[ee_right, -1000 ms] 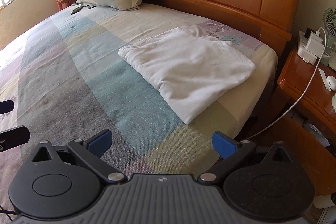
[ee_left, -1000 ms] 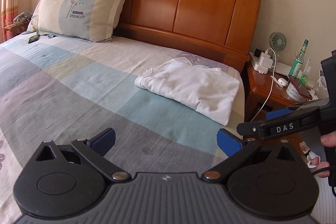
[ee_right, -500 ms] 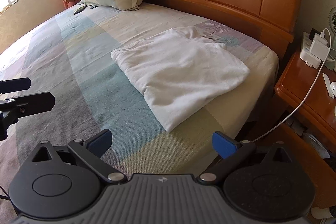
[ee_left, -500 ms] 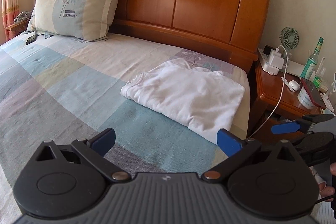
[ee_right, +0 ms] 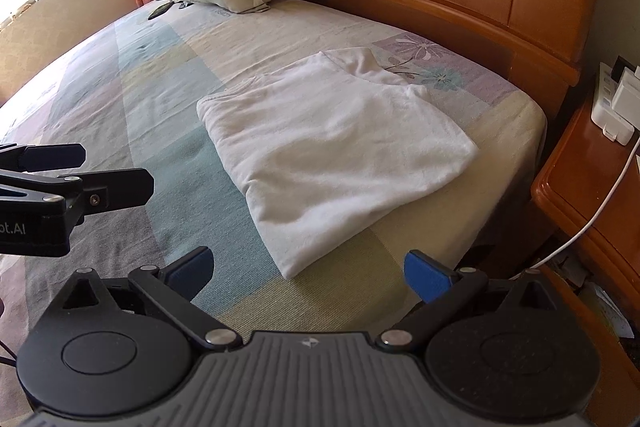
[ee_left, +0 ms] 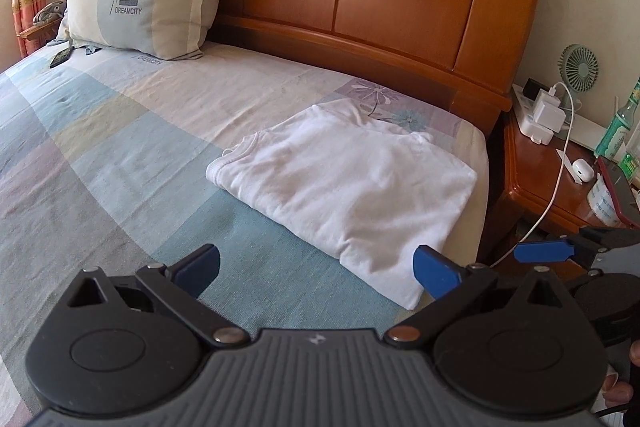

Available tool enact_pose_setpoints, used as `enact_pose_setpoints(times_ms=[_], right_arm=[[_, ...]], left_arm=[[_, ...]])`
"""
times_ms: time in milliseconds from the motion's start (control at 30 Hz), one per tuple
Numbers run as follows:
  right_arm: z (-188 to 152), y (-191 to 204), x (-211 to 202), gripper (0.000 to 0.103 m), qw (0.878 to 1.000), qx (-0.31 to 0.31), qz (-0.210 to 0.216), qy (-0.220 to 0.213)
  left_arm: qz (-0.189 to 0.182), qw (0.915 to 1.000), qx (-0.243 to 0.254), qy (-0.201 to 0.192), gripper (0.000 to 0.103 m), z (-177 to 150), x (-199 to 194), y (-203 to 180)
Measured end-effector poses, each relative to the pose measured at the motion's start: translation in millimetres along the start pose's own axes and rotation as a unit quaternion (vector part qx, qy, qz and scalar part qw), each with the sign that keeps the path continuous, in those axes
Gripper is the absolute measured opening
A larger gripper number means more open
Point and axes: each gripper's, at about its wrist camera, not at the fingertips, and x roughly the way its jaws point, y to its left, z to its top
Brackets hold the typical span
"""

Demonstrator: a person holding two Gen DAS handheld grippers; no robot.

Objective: Fold clothes

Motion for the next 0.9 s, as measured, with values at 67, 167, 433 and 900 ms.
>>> enact_pose_setpoints(times_ms=[67,167,433,900], right_arm=[[0.9,-1.6,0.0,0.103,1.0,0.002,0.0,-0.001],[1.3,-2.4,-1.0,0.103,1.0,-0.001,-0.001,-0.002],[-0.2,-2.1,-0.5,0.103,1.0,0.003,-0.004,-0.001],[-1.5,3.5,1.5,0.103,1.0,0.001,-0.006,0.005]], left_arm=[[0.001,1.0,0.0,0.002,0.102,1.2,1.1,-1.8],[0.004,1.0,-0.001,0.005,0.102,2.2,2.5,-3.6],[0.012,0.9998,0.001,0.014,0.102,1.0,2.9,-4.4],[0.007,0.9998,0.007,0.016,0.102,-1.5,2.6,-1.8]])
